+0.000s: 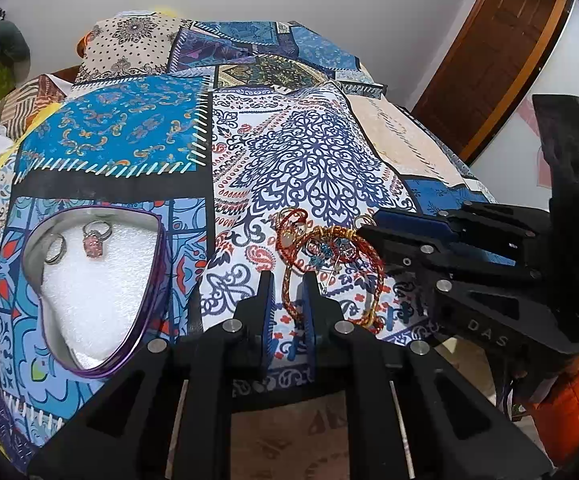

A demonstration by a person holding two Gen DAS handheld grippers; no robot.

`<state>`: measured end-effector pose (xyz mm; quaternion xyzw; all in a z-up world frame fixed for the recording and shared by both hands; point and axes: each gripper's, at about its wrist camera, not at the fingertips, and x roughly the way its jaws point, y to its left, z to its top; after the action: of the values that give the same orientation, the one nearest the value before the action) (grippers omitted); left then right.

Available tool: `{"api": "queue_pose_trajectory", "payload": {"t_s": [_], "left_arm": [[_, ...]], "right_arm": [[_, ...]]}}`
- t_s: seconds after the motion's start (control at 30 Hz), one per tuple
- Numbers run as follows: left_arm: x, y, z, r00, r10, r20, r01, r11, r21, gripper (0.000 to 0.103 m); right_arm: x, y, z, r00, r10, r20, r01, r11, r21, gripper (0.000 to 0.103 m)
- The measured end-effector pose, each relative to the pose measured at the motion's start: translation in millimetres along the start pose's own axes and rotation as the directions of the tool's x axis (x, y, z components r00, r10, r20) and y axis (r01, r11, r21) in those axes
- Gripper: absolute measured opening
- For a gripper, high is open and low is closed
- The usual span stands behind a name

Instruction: Organize jewelry

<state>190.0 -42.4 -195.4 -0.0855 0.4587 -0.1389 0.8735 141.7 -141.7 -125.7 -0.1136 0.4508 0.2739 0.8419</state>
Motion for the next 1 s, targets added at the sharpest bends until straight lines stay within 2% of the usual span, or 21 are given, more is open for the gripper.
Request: {"api": "queue_pose_trajectory", "payload": {"t_s": [0.13, 0.23, 0.43, 0.63, 1.0], "left_arm": [[2.7, -3.5, 0.6, 1.000, 0.013, 0.006, -0.013, 1.000, 0.021, 0.012], [0.9, -8.8, 0.2, 0.998, 0.064, 0.015, -0.065, 0.996, 0.059, 0.001], [-17.6, -13.1, 0.9, 0.996, 0.076, 0.042, -0.078, 0.995, 0.062, 0.001], [-49.7, -24.3, 2.7, 0.993, 0.064, 0.103, -0.072, 0.995, 0.073, 0.001], [-99.7, -33.2, 7.6, 0.971, 0.088, 0.221, -0.108, 0.991, 0.078, 0.001]], "right_arm": [[-3.1, -3.3, -0.8, 1.000, -0.007, 0.012, 0.006, 0.999, 0.035, 0.016], [-8.9, -8.2, -2.5, 1.000, -0.009, 0.025, 0.008, 0.998, 0.069, 0.016], [-31.4, -10.5, -5.5, 0.997, -0.016, 0.073, 0.008, 0.995, 0.097, 0.016], [-49.2, -11.1, -3.2, 0.992, -0.026, 0.121, 0.013, 0.994, 0.111, 0.016], [-72.4, -4.1, -2.4, 0.982, -0.027, 0.185, 0.004, 0.993, 0.121, 0.016]]}}
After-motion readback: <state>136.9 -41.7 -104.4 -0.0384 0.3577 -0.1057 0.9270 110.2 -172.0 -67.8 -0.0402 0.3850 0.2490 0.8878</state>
